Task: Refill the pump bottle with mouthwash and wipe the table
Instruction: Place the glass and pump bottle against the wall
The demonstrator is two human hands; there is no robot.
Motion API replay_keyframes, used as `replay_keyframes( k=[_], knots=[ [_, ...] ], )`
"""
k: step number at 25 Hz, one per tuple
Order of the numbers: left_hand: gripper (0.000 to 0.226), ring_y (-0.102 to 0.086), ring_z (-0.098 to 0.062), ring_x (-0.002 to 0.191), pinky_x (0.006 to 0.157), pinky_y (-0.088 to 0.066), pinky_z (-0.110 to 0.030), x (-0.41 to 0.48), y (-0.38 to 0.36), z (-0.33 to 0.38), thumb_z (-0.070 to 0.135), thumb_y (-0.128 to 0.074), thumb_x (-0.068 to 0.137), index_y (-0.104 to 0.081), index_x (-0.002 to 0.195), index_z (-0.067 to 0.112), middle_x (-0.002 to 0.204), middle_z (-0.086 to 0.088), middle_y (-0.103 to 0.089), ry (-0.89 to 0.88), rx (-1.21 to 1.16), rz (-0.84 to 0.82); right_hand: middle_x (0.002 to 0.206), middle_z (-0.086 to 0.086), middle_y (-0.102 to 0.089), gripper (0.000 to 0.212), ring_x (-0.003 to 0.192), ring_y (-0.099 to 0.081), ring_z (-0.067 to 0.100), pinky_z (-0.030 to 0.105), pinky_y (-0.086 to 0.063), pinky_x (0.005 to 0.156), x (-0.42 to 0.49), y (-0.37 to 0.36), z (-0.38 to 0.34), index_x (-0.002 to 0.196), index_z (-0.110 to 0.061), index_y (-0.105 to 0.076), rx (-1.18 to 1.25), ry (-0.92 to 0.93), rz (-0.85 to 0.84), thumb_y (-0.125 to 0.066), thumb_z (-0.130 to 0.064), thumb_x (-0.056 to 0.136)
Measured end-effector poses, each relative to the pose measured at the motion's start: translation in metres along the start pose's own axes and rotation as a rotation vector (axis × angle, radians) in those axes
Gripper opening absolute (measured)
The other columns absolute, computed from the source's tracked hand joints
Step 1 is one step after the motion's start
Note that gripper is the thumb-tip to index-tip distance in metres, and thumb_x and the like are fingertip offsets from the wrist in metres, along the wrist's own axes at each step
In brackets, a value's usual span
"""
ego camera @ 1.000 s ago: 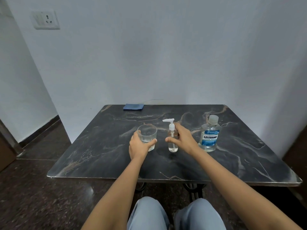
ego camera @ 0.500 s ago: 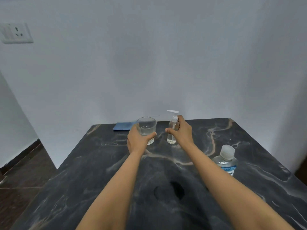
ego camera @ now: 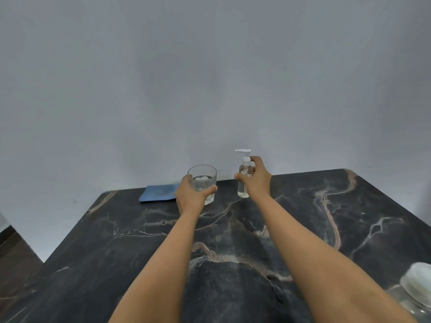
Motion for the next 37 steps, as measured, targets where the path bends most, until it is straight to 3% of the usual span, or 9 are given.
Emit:
replay_keyframes(
  k=[6,11,14,18,22,24,29,33,37],
  knots=[
    [0.084,-0.049,-0.027,0.125,0.095,-0.039,-0.03,0.025,-0.027,-0.02,0.033,-0.087,0.066,-0.048,0.135,0.007,0.135,-0.01,-0.054,0.018,-0.044,-0.025,0.118,0.012,-0.06,0.049,0.095,-0.055,0.02,0.027,-0.042,0.084,0.016,-0.02,0.016,0.115,-0.013,-0.048,-0.035,-0.004,-0.016,-0.077,-0.008,0.076],
    [0.087,-0.047,-0.026,0.127,0.096,-0.039,-0.03,0.037,-0.038,-0.027,0.036,-0.086,0.065,-0.046,0.137,0.01,0.137,-0.009,-0.053,0.008,-0.062,-0.044,0.121,0.012,-0.058,0.049,0.106,-0.057,0.027,0.036,-0.046,0.094,0.022,-0.027,0.029,0.117,-0.012,-0.047,-0.054,0.012,-0.012,-0.076,-0.01,0.078],
    [0.087,-0.046,-0.025,0.128,0.097,-0.038,-0.03,0.041,-0.043,-0.029,0.037,-0.085,0.068,-0.043,0.139,0.009,0.139,-0.008,-0.05,0.007,-0.056,-0.081,0.117,0.011,-0.058,0.049,0.101,-0.056,0.024,0.029,-0.045,0.083,0.023,-0.032,0.034,0.115,-0.015,-0.047,-0.053,0.034,-0.007,-0.076,-0.01,0.077],
    [0.088,-0.045,-0.025,0.13,0.099,-0.039,-0.029,0.042,-0.048,-0.031,0.037,-0.084,0.069,-0.037,0.138,0.009,0.14,-0.007,-0.048,0.04,-0.05,-0.176,0.118,0.01,-0.057,0.051,0.101,-0.055,0.023,0.026,-0.041,0.08,0.025,-0.035,0.038,0.118,-0.015,-0.046,-0.063,0.023,-0.011,-0.076,-0.01,0.077],
    [0.106,-0.037,-0.03,0.135,0.106,-0.036,-0.038,0.018,-0.037,-0.03,0.047,-0.082,0.068,-0.025,0.145,0.001,0.149,-0.017,-0.035,0.114,0.022,-0.182,0.128,0.015,-0.05,0.078,0.123,-0.043,0.031,0.036,-0.04,0.093,0.009,-0.027,0.038,0.136,-0.016,-0.035,-0.139,-0.059,-0.013,-0.08,-0.011,0.073],
    [0.101,-0.034,-0.031,0.137,0.106,-0.033,-0.037,-0.006,-0.025,-0.026,0.044,-0.077,0.075,-0.022,0.147,0.0,0.151,-0.017,-0.031,0.103,0.035,-0.143,0.137,0.017,-0.042,0.085,0.129,-0.035,0.033,0.04,-0.037,0.1,-0.014,-0.02,0.035,0.141,-0.012,-0.028,-0.2,-0.118,-0.002,-0.079,-0.011,0.074],
    [0.074,-0.046,-0.027,0.126,0.095,-0.038,-0.033,-0.07,0.011,-0.011,0.043,-0.068,0.085,-0.036,0.14,0.005,0.141,-0.014,-0.043,0.06,0.045,-0.096,0.142,0.014,-0.031,0.071,0.13,-0.038,0.029,0.035,-0.035,0.102,-0.099,0.002,0.008,0.144,-0.009,-0.021,-0.22,-0.112,-0.005,-0.063,-0.01,0.087],
    [0.057,-0.05,-0.021,0.119,0.089,-0.039,-0.028,-0.137,0.042,0.007,0.041,-0.064,0.088,-0.044,0.132,0.009,0.133,-0.009,-0.049,0.004,0.053,-0.09,0.143,0.012,-0.031,0.064,0.126,-0.043,0.024,0.029,-0.038,0.102,-0.178,0.03,-0.014,0.144,-0.009,-0.024,-0.186,-0.003,-0.084,-0.057,-0.006,0.09],
    [0.05,-0.053,-0.018,0.109,0.088,-0.043,-0.029,-0.196,0.063,0.019,0.039,-0.063,0.089,-0.047,0.127,0.01,0.128,-0.008,-0.052,-0.016,0.049,-0.088,0.137,0.01,-0.038,0.054,0.122,-0.046,0.02,0.038,-0.044,0.103,-0.237,0.064,-0.029,0.139,-0.009,-0.032,-0.197,0.114,-0.072,-0.056,-0.01,0.091]
  ],
)
Point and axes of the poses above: each hand's wrist, its own x-axis towards the middle knuckle, its own y-axis out of the back of the hand, z = x × y, the point moved 5 cm from there along x, towards the middle knuckle
